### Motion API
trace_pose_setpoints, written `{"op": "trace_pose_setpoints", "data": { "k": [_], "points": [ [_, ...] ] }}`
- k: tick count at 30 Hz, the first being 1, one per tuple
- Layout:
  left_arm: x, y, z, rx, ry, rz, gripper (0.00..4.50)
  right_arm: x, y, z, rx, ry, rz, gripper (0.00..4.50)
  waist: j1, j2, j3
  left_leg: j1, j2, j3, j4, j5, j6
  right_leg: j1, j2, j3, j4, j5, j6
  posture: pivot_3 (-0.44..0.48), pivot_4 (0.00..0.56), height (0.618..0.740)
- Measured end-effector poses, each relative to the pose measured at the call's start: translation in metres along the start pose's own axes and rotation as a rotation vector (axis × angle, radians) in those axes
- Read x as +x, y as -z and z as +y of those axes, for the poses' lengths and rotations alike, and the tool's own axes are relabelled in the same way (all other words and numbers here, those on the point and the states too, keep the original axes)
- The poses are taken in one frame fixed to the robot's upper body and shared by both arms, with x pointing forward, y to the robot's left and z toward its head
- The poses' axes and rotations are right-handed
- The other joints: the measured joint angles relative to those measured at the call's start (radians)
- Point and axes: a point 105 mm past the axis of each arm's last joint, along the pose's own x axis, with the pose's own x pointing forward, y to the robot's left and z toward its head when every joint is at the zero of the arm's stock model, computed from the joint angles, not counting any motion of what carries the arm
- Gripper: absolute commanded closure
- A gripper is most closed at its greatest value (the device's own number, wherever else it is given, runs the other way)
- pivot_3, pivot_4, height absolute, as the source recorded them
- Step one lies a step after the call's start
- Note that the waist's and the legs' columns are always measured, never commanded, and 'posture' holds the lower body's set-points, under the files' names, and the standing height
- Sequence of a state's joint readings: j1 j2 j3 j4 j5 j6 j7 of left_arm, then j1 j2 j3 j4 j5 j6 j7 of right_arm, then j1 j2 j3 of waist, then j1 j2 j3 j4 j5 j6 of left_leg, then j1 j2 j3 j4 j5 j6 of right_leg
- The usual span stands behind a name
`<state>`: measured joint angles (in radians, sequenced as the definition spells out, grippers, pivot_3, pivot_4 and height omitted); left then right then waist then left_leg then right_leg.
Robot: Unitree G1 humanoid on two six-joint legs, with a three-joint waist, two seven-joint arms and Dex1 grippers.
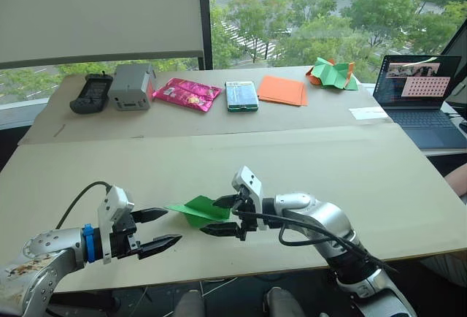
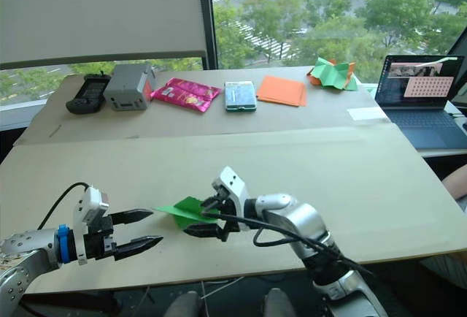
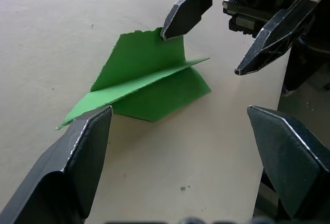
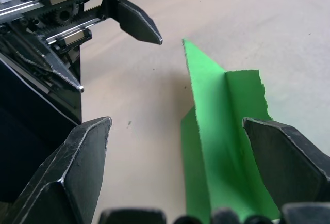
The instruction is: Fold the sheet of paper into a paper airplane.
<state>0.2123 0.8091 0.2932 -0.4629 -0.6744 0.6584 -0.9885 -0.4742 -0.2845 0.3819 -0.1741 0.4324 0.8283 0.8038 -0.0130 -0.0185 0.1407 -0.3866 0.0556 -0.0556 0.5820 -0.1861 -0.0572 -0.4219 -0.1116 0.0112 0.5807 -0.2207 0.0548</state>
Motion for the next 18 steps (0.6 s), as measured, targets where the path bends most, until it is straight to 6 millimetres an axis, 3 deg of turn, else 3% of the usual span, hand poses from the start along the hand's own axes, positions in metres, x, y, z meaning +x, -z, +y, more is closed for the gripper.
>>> {"op": "trace_pose_setpoints", "data": {
  "k": [5,11,18],
  "points": [
    [0.000,-0.002,0.002,0.008,-0.012,-0.005,0.05,-0.001,0.000,-0.013,-0.059,0.053,0.017,0.00,0.000,-0.001,-0.001,0.000,0.000,0.000,0.001,0.002,0.003,0.000,0.001,0.002,0.004,0.000,0.000,0.000,0.150,0.706],
    [0.002,-0.006,0.004,0.022,-0.017,-0.013,0.05,0.002,-0.002,-0.015,-0.155,0.080,0.019,0.00,-0.001,-0.001,-0.001,0.003,0.000,0.000,0.006,0.000,0.001,0.000,0.001,0.002,0.013,0.000,0.000,0.000,0.150,0.706],
    [0.004,-0.007,0.004,0.023,-0.016,-0.013,0.05,0.003,-0.008,-0.016,-0.142,0.093,-0.014,0.00,0.000,-0.001,-0.001,0.002,0.000,0.000,0.007,0.000,0.001,0.000,0.001,0.003,0.013,0.000,0.000,0.000,0.150,0.706]
  ]
}}
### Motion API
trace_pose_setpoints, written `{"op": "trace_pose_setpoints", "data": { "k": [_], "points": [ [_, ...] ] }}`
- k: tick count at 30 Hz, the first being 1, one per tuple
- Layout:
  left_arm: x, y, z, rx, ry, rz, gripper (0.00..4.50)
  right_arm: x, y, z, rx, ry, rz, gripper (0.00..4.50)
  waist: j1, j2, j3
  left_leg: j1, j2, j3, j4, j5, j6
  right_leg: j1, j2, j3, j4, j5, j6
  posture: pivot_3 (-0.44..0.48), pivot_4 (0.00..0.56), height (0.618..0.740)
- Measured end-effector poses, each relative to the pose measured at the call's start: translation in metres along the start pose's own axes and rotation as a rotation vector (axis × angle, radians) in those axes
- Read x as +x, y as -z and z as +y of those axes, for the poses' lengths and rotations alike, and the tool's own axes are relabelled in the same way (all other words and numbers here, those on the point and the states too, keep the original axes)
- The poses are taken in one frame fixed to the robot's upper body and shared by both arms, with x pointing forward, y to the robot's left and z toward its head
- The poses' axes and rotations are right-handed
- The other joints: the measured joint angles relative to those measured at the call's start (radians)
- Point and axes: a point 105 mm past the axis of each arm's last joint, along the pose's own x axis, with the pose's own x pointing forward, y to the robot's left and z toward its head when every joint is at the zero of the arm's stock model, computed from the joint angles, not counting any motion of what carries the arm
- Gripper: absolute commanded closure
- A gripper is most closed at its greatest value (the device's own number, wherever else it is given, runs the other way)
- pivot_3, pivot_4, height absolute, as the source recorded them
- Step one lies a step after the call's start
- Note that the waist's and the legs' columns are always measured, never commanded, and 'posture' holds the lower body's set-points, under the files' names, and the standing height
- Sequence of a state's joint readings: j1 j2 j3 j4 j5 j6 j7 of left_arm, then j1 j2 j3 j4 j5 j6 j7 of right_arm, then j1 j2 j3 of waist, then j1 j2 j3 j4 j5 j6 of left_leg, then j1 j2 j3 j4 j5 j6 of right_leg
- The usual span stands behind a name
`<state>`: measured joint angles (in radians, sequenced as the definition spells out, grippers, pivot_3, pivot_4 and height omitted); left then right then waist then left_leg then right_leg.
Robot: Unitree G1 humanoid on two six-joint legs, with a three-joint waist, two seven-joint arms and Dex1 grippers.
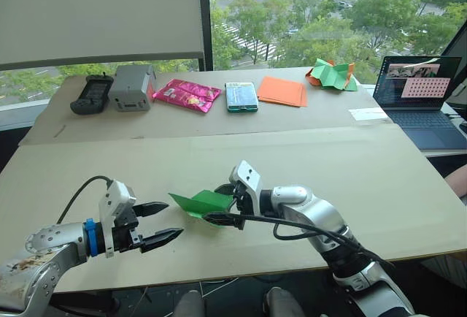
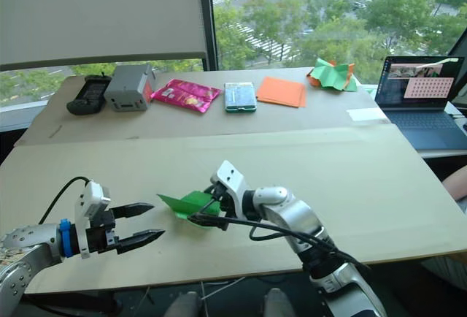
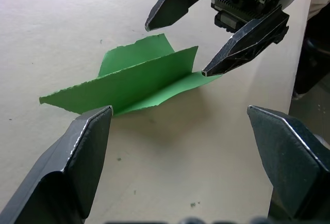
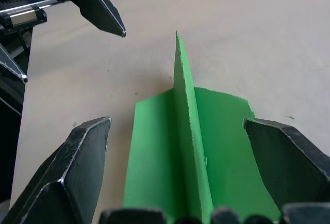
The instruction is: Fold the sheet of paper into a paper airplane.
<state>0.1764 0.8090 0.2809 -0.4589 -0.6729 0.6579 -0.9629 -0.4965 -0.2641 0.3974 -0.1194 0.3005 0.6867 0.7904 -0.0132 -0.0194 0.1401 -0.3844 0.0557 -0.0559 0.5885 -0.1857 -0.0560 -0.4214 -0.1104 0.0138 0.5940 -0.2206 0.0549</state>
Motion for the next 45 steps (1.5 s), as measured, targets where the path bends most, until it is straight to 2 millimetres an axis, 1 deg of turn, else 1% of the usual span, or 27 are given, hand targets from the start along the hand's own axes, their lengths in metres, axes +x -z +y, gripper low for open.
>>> {"op": "trace_pose_setpoints", "data": {
  "k": [2,5,9,14,15,16,20,22,26,27,29,35,36,37,39,41,42,43,45],
  "points": [
    [0.000,0.000,0.000,0.000,0.000,0.000,0.05,-0.001,-0.002,-0.002,0.002,0.008,-0.008,0.00,0.000,0.000,0.000,0.000,0.000,0.000,0.000,0.000,0.000,0.000,0.000,0.000,0.000,0.000,0.000,0.000,0.150,0.706],
    [0.000,0.000,0.000,0.000,0.000,0.001,0.05,-0.004,0.003,-0.005,-0.016,0.025,0.021,0.00,0.000,0.000,0.000,0.000,0.000,0.000,0.000,0.000,0.000,0.000,0.000,0.000,0.000,0.000,0.000,0.000,0.150,0.706],
    [0.001,0.000,0.000,-0.001,0.001,0.001,0.05,-0.002,0.009,-0.003,-0.029,0.020,0.050,0.00,-0.001,0.000,0.000,0.000,0.000,0.000,0.000,0.000,0.000,0.000,0.000,0.000,0.000,0.000,0.000,0.000,0.150,0.706],
    [0.001,0.000,0.000,-0.001,-0.005,0.002,0.05,0.001,0.015,-0.006,-0.045,0.032,0.069,0.00,-0.001,0.000,0.000,0.000,0.000,0.000,0.000,0.000,0.000,0.000,0.000,0.000,0.000,0.000,0.000,0.000,0.150,0.706],
    [0.001,0.000,0.001,-0.001,-0.006,0.002,0.00,0.001,0.016,-0.006,-0.051,0.034,0.074,0.54,0.000,0.000,0.000,0.000,0.000,0.000,0.000,0.000,0.000,0.000,0.000,0.000,0.000,0.000,0.000,0.000,0.150,0.706],
    [0.001,0.000,0.001,-0.001,-0.007,0.002,0.00,0.001,0.016,-0.006,-0.054,0.033,0.076,0.82,0.000,0.000,0.000,0.000,0.000,0.000,0.000,0.000,0.000,0.000,0.000,0.000,0.000,0.000,0.000,0.000,0.150,0.706],
    [0.001,0.000,0.001,-0.001,-0.008,0.002,0.00,0.003,0.022,-0.004,-0.062,0.028,0.097,2.24,0.000,0.000,0.000,0.000,0.000,0.000,0.000,0.000,0.000,0.000,0.000,0.000,0.000,0.000,0.000,0.000,0.150,0.706],
    [0.001,0.001,0.001,-0.001,-0.009,0.003,0.00,0.004,0.024,-0.004,-0.060,0.028,0.102,2.87,-0.001,0.000,0.000,0.000,0.000,0.000,0.000,0.000,0.000,0.000,0.000,0.000,0.000,0.000,0.000,0.000,0.150,0.706],
    [0.002,0.000,0.000,0.001,-0.009,0.002,0.00,0.004,0.025,-0.004,-0.075,0.032,0.110,4.35,0.000,-0.001,0.000,0.000,0.000,0.000,0.000,0.000,0.000,0.001,0.000,0.000,0.000,0.000,0.000,0.000,0.150,0.706],
    [0.002,0.000,0.000,0.002,-0.009,0.002,0.00,0.004,0.025,-0.003,-0.080,0.032,0.108,4.45,0.000,-0.001,0.000,0.000,0.000,0.000,0.000,0.000,0.000,0.001,0.000,0.000,0.000,0.000,0.000,0.000,0.150,0.706],
    [0.003,-0.002,0.000,0.008,-0.010,-0.003,0.00,0.004,0.026,-0.003,-0.087,0.034,0.108,4.45,0.000,-0.001,-0.001,0.000,0.000,0.000,0.000,0.000,0.000,0.001,0.000,0.000,0.000,0.000,0.000,0.000,0.150,0.706],
    [0.012,-0.021,-0.005,0.055,0.020,-0.063,0.00,0.003,0.029,-0.008,-0.069,0.069,0.098,4.45,0.000,-0.002,-0.002,0.000,0.000,0.000,0.001,0.002,0.003,0.002,0.000,0.000,0.001,0.000,0.000,0.000,0.150,0.706],
    [0.015,-0.023,-0.006,0.059,0.027,-0.069,0.00,0.001,0.028,-0.009,-0.058,0.086,0.083,4.45,0.001,-0.002,-0.002,0.000,0.000,0.000,0.001,0.004,0.007,0.002,0.000,0.000,0.001,0.000,0.000,0.000,0.150,0.706],
    [0.017,-0.024,-0.007,0.063,0.030,-0.073,0.00,-0.002,0.025,-0.010,-0.048,0.104,0.066,4.45,0.001,-0.002,-0.002,0.000,0.000,0.000,0.001,0.005,0.007,0.002,0.000,0.001,0.001,0.000,0.000,0.000,0.150,0.706],
    [0.021,-0.028,-0.010,0.071,0.040,-0.086,0.00,-0.012,0.011,-0.017,-0.042,0.158,0.015,4.45,0.002,-0.002,-0.002,-0.001,0.000,0.000,0.001,0.005,0.007,0.002,0.001,0.001,0.001,0.000,0.000,0.000,0.150,0.706],
    [0.028,-0.039,-0.011,0.092,0.044,-0.125,0.00,-0.036,-0.013,-0.036,-0.040,0.304,-0.078,4.45,0.006,-0.002,-0.002,-0.001,0.000,0.000,0.001,0.005,0.007,0.002,0.001,0.001,0.001,0.000,0.000,0.000,0.150,0.706],
    [0.032,-0.043,-0.011,0.103,0.044,-0.139,0.00,-0.049,-0.022,-0.048,-0.048,0.396,-0.100,4.45,0.009,-0.002,-0.002,-0.001,0.000,0.000,0.002,0.005,0.007,0.003,0.001,0.001,0.001,0.000,0.000,0.000,0.150,0.706],
    [0.036,-0.048,-0.012,0.113,0.048,-0.157,0.00,-0.067,-0.029,-0.065,-0.065,0.520,-0.109,4.45,0.013,-0.002,-0.002,-0.001,-0.001,0.000,0.002,0.004,0.007,0.003,0.001,0.001,0.001,0.000,0.000,0.000,0.150,0.706],
    [0.042,-0.052,-0.014,0.117,0.056,-0.179,0.00,-0.099,-0.032,-0.091,-0.077,0.723,-0.082,4.45,0.016,-0.002,-0.003,-0.001,-0.002,0.000,0.003,0.005,0.007,0.003,0.001,0.002,0.001,0.000,0.000,0.000,0.150,0.706]
  ]
}}
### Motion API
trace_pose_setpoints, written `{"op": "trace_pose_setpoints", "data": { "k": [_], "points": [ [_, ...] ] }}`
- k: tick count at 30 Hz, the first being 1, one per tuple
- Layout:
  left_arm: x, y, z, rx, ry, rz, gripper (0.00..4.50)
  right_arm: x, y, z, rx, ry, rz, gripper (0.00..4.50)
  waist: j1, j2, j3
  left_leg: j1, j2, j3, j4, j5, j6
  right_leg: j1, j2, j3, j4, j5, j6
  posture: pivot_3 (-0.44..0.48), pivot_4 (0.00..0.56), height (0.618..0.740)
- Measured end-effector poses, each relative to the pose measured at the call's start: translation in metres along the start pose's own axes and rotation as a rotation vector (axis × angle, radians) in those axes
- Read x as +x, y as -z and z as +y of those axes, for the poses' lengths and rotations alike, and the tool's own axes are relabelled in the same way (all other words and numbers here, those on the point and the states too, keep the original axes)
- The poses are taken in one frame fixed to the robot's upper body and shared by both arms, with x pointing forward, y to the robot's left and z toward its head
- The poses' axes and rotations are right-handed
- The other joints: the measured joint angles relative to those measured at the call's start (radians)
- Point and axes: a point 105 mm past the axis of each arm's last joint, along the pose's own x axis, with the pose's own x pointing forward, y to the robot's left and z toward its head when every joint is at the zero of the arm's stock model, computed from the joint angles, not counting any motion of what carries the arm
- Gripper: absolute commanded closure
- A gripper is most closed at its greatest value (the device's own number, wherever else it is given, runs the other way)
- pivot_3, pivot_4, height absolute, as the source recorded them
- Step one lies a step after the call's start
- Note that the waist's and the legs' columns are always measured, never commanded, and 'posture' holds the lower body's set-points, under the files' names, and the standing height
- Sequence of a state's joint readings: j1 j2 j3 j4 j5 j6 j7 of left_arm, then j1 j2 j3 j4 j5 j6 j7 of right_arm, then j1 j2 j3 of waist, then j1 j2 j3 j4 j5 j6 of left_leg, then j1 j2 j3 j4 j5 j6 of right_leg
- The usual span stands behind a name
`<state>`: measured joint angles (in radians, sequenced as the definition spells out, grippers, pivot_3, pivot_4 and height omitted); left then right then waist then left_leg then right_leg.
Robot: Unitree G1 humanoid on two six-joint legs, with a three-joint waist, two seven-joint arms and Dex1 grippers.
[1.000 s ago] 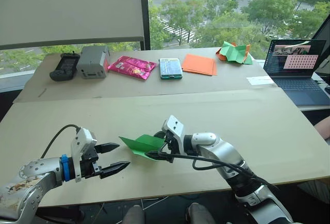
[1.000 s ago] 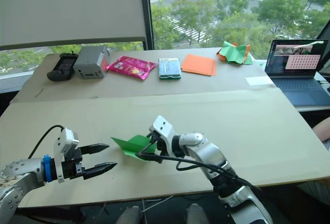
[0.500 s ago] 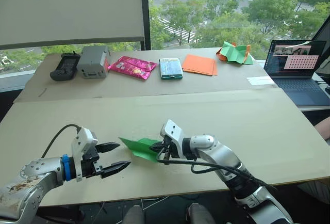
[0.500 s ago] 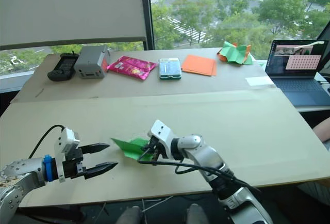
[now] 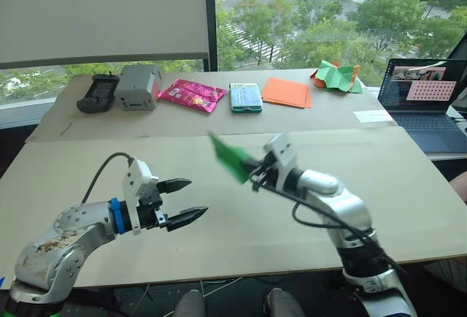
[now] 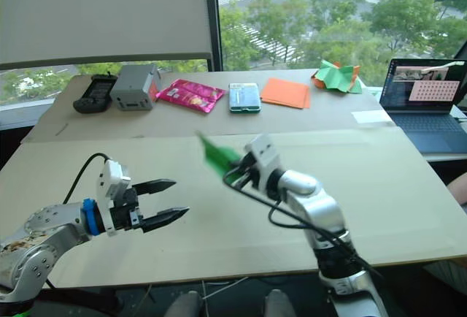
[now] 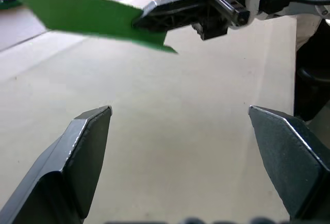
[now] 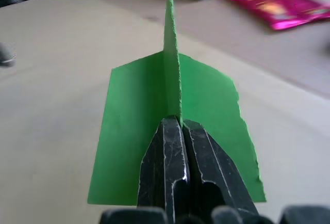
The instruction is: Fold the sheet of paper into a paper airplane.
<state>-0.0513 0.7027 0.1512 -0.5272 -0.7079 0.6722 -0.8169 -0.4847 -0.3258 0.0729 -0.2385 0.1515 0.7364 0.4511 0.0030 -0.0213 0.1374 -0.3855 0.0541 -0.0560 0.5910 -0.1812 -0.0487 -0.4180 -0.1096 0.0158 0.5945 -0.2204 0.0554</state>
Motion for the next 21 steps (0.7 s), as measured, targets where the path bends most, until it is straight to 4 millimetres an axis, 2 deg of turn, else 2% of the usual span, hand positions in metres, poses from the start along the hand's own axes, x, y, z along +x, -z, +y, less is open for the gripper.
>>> {"op": "trace_pose_setpoints", "data": {
  "k": [1,3,4,6,9,15,17,18,21],
  "points": [
    [0.005,-0.001,-0.002,0.001,0.012,-0.011,0.00,-0.006,0.005,-0.023,-0.012,0.118,0.043,4.45,0.002,0.000,0.000,0.000,0.000,0.000,0.000,0.000,0.000,0.000,0.000,0.000,0.000,0.000,0.000,0.000,0.150,0.706],
    [0.014,-0.004,-0.006,0.012,0.035,-0.030,0.00,-0.017,0.020,-0.057,-0.016,0.297,0.139,4.45,0.004,0.000,0.000,0.000,-0.001,0.000,0.000,0.000,0.001,0.001,0.000,0.001,0.000,0.000,0.000,0.000,0.150,0.706],
    [0.020,-0.004,-0.008,0.027,0.044,-0.031,0.00,-0.024,0.031,-0.071,-0.007,0.376,0.197,4.45,0.005,0.000,0.000,0.000,-0.001,0.000,0.000,0.001,0.001,0.006,0.000,0.001,0.000,0.000,0.000,0.000,0.150,0.706],
    [0.031,-0.007,-0.011,0.048,0.060,-0.035,0.00,-0.033,0.050,-0.086,0.014,0.470,0.291,4.45,0.003,0.000,-0.001,0.001,-0.001,0.000,0.000,0.002,0.003,0.008,0.001,0.002,0.001,0.001,0.001,0.000,0.150,0.706],
    [0.040,-0.014,-0.014,0.074,0.077,-0.058,0.00,-0.040,0.066,-0.093,0.037,0.526,0.371,4.45,-0.009,0.001,-0.001,0.002,-0.001,0.000,0.000,0.002,0.004,0.010,0.001,0.002,0.001,0.001,0.001,0.000,0.150,0.706],
    [0.041,-0.014,-0.013,0.101,0.067,-0.052,0.00,-0.044,0.078,-0.093,0.049,0.548,0.405,4.45,-0.022,0.002,-0.001,0.003,-0.001,-0.001,0.000,0.002,0.004,0.012,0.001,0.002,0.000,0.001,0.001,0.000,0.150,0.706],
    [0.041,-0.014,-0.014,0.101,0.068,-0.052,0.00,-0.042,0.079,-0.091,0.064,0.543,0.399,3.81,-0.021,0.002,-0.001,0.003,-0.001,-0.001,0.000,0.002,0.004,0.013,0.001,0.002,0.000,0.001,0.001,0.000,0.150,0.706],
    [0.041,-0.014,-0.014,0.101,0.068,-0.052,0.00,-0.041,0.079,-0.090,0.067,0.542,0.398,3.63,-0.021,0.002,0.000,0.003,-0.001,-0.001,0.000,0.002,0.004,0.013,0.001,0.002,0.000,0.001,0.001,0.000,0.150,0.706],
    [0.041,-0.014,-0.013,0.100,0.067,-0.051,0.00,-0.041,0.079,-0.090,0.092,0.542,0.387,2.49,-0.017,0.002,0.000,0.002,-0.001,-0.001,0.000,0.002,0.004,0.013,0.001,0.002,0.000,0.001,0.001,0.000,0.150,0.706]
  ]
}}
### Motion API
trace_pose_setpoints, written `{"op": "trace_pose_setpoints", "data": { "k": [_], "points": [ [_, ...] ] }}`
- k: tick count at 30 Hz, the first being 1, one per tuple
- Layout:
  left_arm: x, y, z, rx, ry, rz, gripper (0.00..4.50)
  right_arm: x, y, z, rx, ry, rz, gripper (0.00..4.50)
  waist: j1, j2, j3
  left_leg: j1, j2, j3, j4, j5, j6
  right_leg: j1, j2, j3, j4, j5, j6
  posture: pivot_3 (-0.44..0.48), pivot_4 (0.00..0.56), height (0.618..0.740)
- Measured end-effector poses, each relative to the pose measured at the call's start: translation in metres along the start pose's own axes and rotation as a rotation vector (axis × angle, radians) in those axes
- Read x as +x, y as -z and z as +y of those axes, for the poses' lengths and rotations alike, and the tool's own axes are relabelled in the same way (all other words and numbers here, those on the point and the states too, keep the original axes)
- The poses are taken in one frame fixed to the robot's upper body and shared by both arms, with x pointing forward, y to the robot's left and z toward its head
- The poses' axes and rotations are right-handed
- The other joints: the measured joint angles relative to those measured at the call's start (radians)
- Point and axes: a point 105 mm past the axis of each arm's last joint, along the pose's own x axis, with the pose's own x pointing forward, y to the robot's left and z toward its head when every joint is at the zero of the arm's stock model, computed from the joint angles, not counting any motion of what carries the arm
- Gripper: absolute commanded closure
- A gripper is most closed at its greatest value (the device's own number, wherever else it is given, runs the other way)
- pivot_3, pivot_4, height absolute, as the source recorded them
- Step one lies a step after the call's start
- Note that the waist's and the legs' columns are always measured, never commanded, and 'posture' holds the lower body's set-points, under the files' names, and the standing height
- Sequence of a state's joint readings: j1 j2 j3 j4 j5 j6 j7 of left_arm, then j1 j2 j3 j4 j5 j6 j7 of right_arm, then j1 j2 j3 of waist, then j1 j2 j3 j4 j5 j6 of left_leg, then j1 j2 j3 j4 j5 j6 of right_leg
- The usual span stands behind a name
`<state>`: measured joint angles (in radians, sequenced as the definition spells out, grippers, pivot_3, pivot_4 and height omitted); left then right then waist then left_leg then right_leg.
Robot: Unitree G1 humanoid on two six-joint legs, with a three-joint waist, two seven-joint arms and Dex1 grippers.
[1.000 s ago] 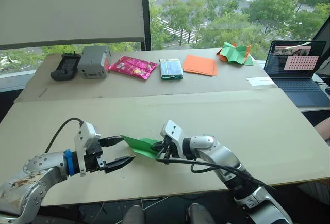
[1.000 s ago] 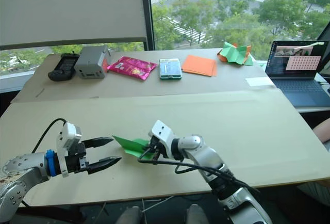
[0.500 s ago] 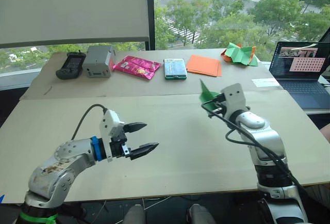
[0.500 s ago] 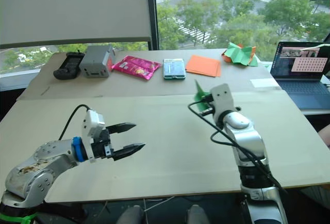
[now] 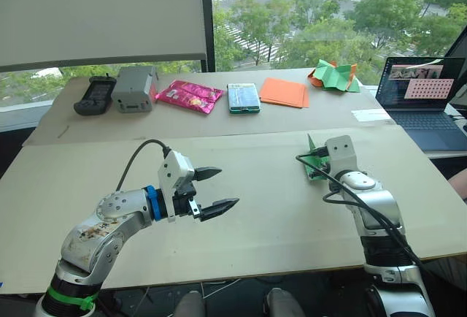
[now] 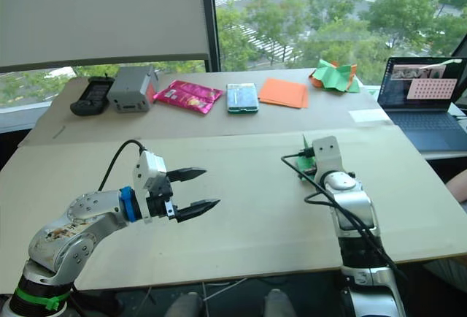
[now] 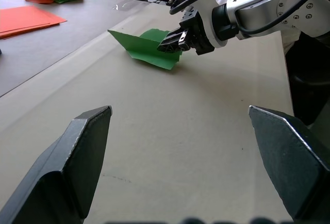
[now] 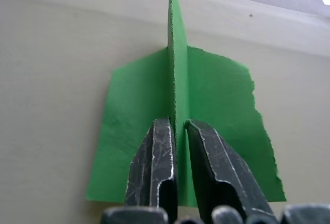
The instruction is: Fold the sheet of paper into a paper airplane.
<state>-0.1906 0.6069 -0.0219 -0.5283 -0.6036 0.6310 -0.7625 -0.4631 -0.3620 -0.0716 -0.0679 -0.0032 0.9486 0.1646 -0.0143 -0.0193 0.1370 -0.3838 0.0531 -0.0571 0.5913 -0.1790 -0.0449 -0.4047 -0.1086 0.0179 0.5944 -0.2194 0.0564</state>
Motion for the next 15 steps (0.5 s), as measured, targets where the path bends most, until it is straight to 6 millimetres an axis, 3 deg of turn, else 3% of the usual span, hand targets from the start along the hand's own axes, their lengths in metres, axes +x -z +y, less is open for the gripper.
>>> {"op": "trace_pose_setpoints", "data": {
  "k": [5,7,9,12,13,15],
  "points": [
    [0.000,0.000,-0.002,-0.007,-0.001,0.012,0.00,-0.003,-0.006,-0.001,0.076,-0.023,-0.034,0.81,0.001,0.000,0.000,-0.001,0.000,0.000,0.000,0.000,0.000,0.000,0.000,0.000,0.000,0.000,0.000,0.000,0.150,0.706],
    [-0.001,-0.003,-0.004,0.005,-0.007,0.014,0.00,-0.009,-0.022,0.001,0.086,-0.049,-0.103,0.16,0.000,0.001,0.000,-0.001,0.000,0.000,0.000,0.000,0.000,0.000,0.000,0.000,0.000,0.000,0.000,0.000,0.150,0.706],
    [-0.002,-0.005,-0.004,0.001,-0.027,0.012,0.00,-0.020,-0.048,0.009,0.068,-0.109,-0.227,0.03,-0.003,0.001,0.000,0.000,0.000,-0.001,-0.001,0.000,0.000,0.000,0.000,0.000,0.000,0.000,0.000,0.000,0.150,0.706],
    [-0.015,0.003,0.019,-0.018,-0.169,0.031,0.00,-0.061,-0.086,0.053,0.000,-0.388,-0.473,0.03,-0.008,0.002,0.000,0.003,0.001,-0.003,-0.002,0.000,0.001,0.001,0.002,0.000,0.001,0.000,0.000,0.000,0.150,0.706],
    [-0.022,0.009,0.035,-0.035,-0.261,0.036,0.00,-0.077,-0.085,0.076,-0.039,-0.516,-0.518,0.03,-0.007,0.001,0.000,0.005,0.001,-0.004,-0.002,-0.001,0.001,0.003,0.002,-0.001,0.001,0.000,0.000,0.000,0.150,0.706],
    [-0.031,0.017,0.054,-0.059,-0.376,0.028,0.00,-0.086,-0.071,0.102,-0.074,-0.644,-0.500,0.03,-0.006,0.001,0.000,0.006,0.001,-0.004,-0.002,-0.001,0.001,0.002,0.002,-0.001,0.000,0.000,0.000,0.000,0.150,0.706]
  ]
}}
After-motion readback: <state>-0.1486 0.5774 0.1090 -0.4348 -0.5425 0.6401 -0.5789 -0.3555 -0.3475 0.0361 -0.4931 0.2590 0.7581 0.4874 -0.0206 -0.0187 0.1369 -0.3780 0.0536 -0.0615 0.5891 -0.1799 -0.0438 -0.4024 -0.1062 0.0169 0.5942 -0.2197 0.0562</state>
